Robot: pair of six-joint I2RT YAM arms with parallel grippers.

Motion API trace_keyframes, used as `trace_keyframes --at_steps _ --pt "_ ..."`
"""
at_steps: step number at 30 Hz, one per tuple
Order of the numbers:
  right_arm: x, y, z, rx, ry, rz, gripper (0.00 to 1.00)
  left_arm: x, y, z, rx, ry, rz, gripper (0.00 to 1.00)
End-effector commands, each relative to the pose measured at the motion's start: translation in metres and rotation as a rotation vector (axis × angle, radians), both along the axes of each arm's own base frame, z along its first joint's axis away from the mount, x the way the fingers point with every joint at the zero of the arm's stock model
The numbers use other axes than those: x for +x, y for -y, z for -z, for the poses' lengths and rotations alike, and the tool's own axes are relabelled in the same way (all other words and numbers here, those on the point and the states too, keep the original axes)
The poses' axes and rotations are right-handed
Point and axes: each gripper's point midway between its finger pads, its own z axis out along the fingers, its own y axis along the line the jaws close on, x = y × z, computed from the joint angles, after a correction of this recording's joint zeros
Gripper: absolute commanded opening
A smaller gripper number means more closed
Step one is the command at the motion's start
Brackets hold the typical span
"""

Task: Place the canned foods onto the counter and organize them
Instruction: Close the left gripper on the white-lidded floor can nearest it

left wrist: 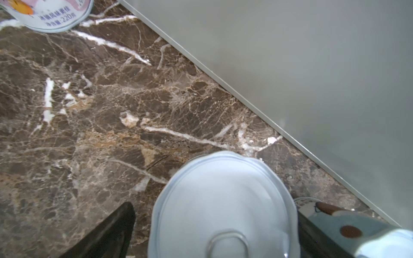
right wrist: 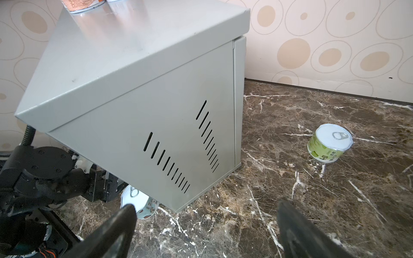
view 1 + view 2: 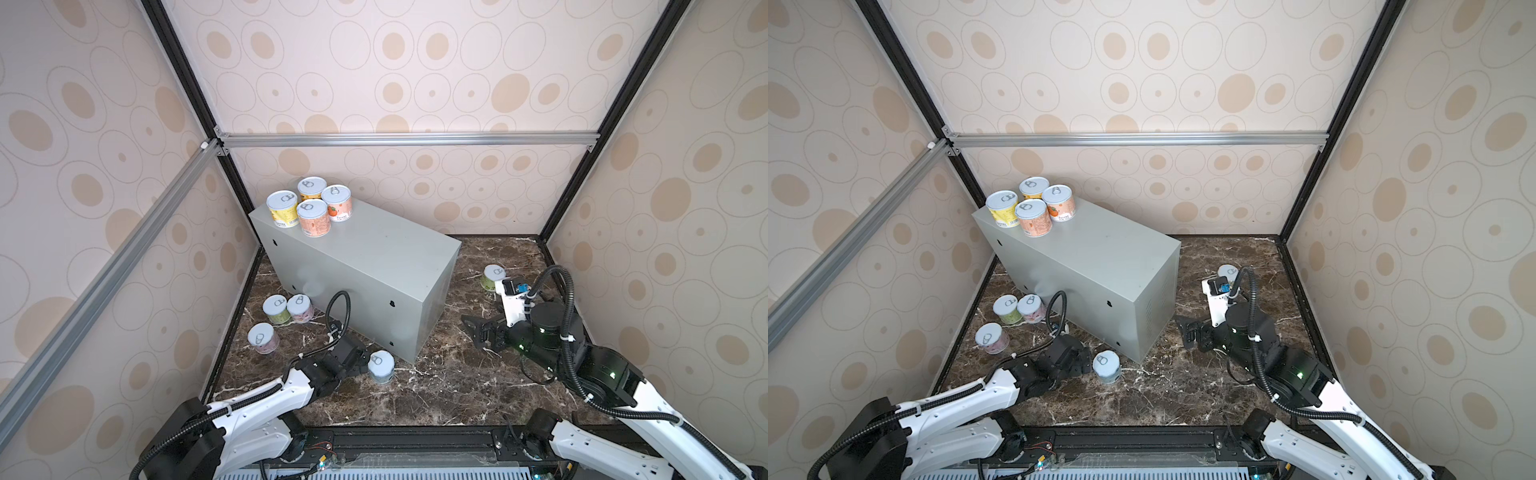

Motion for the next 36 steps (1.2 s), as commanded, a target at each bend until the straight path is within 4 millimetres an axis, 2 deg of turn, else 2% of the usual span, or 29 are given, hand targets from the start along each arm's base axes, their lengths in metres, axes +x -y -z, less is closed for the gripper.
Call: trace_keyframes --at_steps 1,11,23,32,36 --pt "0.002 0.001 0.006 -0.015 -0.007 0.007 1.00 -0.007 -0.016 0.011 0.032 0.013 -0.053 0.98" --pt "0.002 0.000 0.012 -0.021 -0.022 0.001 1.00 -0.005 -0.026 0.024 0.055 0.076 -0.087 0.95" --pt "0.002 -0.001 0.016 -0.030 -0.037 -0.002 1.00 0.002 -0.031 0.022 0.093 0.115 -0.119 0.87" --pt "0.001 0.000 0.016 -0.041 -0.044 -0.008 1.00 0.006 -0.023 0.023 0.094 0.114 -0.110 0.67" --pt "0.000 0.002 0.015 -0.038 -0.044 -0.004 1.00 0.008 -0.020 0.018 0.092 0.113 -0.108 0.63"
